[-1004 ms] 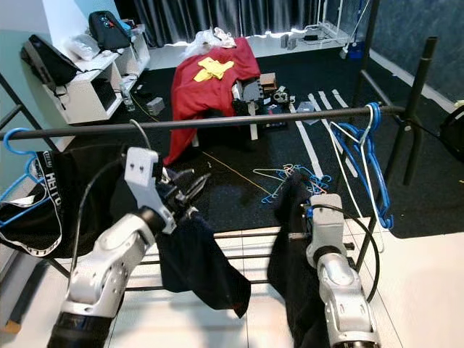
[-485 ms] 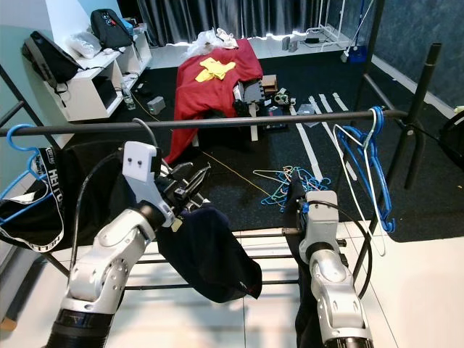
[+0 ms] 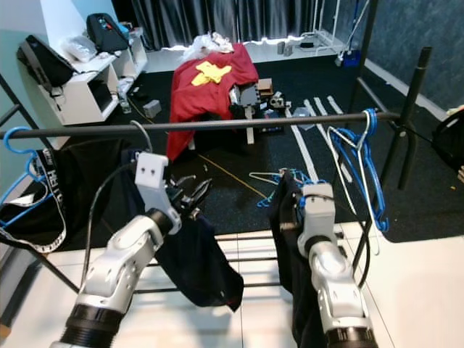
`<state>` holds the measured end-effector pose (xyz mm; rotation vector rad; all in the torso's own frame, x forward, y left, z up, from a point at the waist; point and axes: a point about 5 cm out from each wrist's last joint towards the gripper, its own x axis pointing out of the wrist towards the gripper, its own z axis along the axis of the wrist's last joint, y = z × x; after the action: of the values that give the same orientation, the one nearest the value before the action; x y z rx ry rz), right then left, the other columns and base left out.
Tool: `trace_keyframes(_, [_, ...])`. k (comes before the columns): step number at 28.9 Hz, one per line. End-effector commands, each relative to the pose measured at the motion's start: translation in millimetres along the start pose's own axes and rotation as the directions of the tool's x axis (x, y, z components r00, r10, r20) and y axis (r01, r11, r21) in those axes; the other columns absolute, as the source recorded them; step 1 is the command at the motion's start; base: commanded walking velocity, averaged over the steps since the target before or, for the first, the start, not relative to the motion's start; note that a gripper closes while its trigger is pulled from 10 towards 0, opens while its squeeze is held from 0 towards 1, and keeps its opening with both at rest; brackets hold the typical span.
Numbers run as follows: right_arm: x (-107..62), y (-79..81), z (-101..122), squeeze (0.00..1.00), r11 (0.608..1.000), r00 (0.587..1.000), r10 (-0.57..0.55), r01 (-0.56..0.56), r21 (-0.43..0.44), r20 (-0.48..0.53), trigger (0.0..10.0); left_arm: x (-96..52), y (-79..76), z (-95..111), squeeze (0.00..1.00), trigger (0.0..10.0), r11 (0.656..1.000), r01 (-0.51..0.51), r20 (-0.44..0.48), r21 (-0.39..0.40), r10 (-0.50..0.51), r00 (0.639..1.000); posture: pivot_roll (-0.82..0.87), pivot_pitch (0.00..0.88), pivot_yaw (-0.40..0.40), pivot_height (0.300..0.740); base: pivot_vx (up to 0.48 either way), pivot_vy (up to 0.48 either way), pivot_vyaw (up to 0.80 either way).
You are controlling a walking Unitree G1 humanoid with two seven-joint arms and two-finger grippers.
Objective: Hang hanger
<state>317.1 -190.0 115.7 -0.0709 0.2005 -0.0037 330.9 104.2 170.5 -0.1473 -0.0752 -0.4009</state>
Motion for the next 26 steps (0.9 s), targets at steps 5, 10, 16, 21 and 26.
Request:
trace_keyframes(5, [0.9,1.6,7,0.0,1.0,0.999,0.008,-0.008,0.009,0.041,10.0,-1.6,4.4,-4,0.0,10.0,1.0,-0.019,-0.015,0.018,0.019,1.0,-0.04,0.0,0.042,0.74,0.0,0.0,0.0])
trace_keyframes(10, [5.7,-4.0,11,0.0,0.998,0.999,-0.006,0.003,0.067,0.05,10.0,5.5,13.7,3,0.0,10.0,0.998,-0.058,0.005,-0.015,0.059,0.998,-0.06,0.006,0.049,0.74,0.0,0.0,0.0])
trace_keyframes(16, [-7.2,7.7,28,0.0,0.981,0.972,-0.061,0.017,0.192,0.227,10.0,-15.3,3.8,39,0.0,10.0,0.987,0.05,0.246,-0.155,-0.01,0.969,0.0,0.045,0.059,0.74,0.0,0.0,0.0])
trace_keyframes(21, [-11.0,11.6,32,0.0,0.977,0.962,-0.053,-0.005,0.212,0.267,10.0,-25.9,-2.9,50,0.0,10.0,0.981,0.115,0.332,-0.159,-0.057,0.942,0.01,0.038,0.05,0.74,0.0,0.0,0.0])
trace_keyframes(26, [-13.0,16.0,30,0.0,0.98,0.963,-0.008,-0.045,0.192,0.268,10.0,-30.8,-0.6,52,0.0,10.0,0.978,0.105,0.339,-0.181,-0.038,0.94,0.01,0.039,0.05,0.74,0.0,0.0,0.0])
